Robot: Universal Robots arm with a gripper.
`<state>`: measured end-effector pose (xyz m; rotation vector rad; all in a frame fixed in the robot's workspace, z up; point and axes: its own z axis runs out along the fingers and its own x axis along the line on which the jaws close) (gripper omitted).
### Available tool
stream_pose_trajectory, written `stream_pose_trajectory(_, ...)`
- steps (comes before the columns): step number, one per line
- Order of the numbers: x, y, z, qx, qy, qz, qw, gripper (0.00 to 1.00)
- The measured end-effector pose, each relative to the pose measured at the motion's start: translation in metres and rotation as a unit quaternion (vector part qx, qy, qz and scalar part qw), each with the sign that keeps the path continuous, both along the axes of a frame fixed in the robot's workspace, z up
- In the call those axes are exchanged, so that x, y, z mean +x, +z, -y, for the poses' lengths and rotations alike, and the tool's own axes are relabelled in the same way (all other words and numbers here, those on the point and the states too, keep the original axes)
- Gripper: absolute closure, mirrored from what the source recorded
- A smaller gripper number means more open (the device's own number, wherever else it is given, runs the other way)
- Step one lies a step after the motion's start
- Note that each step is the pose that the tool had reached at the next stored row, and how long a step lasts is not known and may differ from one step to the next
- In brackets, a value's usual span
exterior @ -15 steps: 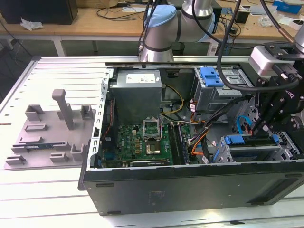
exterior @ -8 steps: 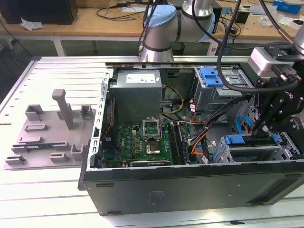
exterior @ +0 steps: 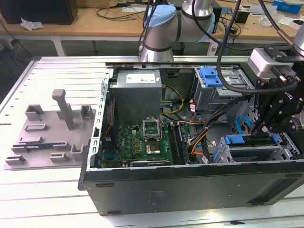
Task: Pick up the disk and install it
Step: 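Insert the second disk wire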
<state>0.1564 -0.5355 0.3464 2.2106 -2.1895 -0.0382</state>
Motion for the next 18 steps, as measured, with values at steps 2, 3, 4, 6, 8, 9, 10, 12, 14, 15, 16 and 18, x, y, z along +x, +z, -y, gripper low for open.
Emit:
stream_pose_trajectory(2,0.0,-0.0006,-0.0004,0.0002,0.0,0.0,1.0,0.84)
stream_pose_trajectory(3,0.0,-0.0006,-0.0004,0.0001,0.0,0.0,1.0,0.84)
stream_pose_trajectory(4,0.0,-0.0008,-0.0005,0.0,0.0,0.0,1.0,0.84)
stream_pose_trajectory(6,0.0,-0.001,-0.0005,-0.0001,0.0,0.0,1.0,0.84)
stream_pose_trajectory(8,0.0,-0.0014,-0.0005,0.0,0.0,0.0,1.0,0.84)
stream_pose_trajectory(9,0.0,-0.0016,-0.0005,0.0,0.0,0.0,1.0,0.84)
stream_pose_trajectory(10,0.0,-0.0018,-0.0005,0.0,0.0,0.0,1.0,0.84)
stream_pose_trajectory(12,0.0,-0.0025,-0.0005,0.0001,0.0,0.0001,1.0,0.84)
stream_pose_trajectory(14,0.0,-0.0031,-0.0005,0.0,0.0,0.0,1.0,0.84)
stream_pose_trajectory(15,0.0,-0.0032,-0.0005,0.0,0.0,0.0,1.0,0.84)
stream_pose_trajectory(16,0.0,-0.0036,-0.0005,0.0,0.0,0.0,1.0,0.84)
stream_pose_trajectory(18,0.0001,-0.004,-0.0005,0.0,0.0,0.0,1.0,0.84)
